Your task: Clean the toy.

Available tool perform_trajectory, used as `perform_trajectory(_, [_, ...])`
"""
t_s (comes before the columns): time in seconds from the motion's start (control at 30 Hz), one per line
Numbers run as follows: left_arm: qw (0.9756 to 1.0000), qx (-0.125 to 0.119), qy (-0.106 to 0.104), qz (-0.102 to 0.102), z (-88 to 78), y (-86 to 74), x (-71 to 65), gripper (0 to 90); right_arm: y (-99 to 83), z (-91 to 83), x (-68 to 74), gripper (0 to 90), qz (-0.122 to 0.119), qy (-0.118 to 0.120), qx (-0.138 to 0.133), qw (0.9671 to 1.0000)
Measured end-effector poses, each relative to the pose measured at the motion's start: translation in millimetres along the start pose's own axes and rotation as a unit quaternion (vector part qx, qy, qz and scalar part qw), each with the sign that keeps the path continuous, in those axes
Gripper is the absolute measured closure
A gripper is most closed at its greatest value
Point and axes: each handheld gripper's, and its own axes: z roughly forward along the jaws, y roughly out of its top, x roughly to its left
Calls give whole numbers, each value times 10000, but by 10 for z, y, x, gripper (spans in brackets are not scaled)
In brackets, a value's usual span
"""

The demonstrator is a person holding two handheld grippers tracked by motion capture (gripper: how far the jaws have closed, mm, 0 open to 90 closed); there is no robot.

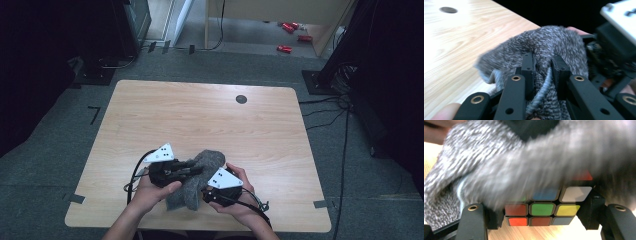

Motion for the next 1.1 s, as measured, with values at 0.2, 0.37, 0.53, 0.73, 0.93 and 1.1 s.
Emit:
perform_trajectory(0.2, [10000, -45, 52, -20, -39, -11, 43, 771, 13, -13, -4, 345, 26, 7, -61, 10000])
perform_trajectory(0.37, [9996, 14, -1, 268, 22, 0, -81, 772, 7, 9, 12, 345, 5, 28, -36, 10000])
perform_trajectory(0.53, [9997, -42, 246, -33, -35, -19, 68, 779, 4, -9, -4, 345, -14, -12, -29, 10000])
perform_trajectory(0.73, [9997, -79, -208, 140, -17, -5, -30, 775, 13, -22, -13, 345, 2, 12, -93, 10000])
perform_trajectory(0.93, [9999, -66, 106, -1, -22, -33, 62, 776, 4, -26, -30, 345, -30, -60, -24, 10000])
perform_trajectory(1.1, [9993, -237, -24, -303, -108, -71, 213, 781, 25, -72, -48, 345, -67, -37, -153, 9999])
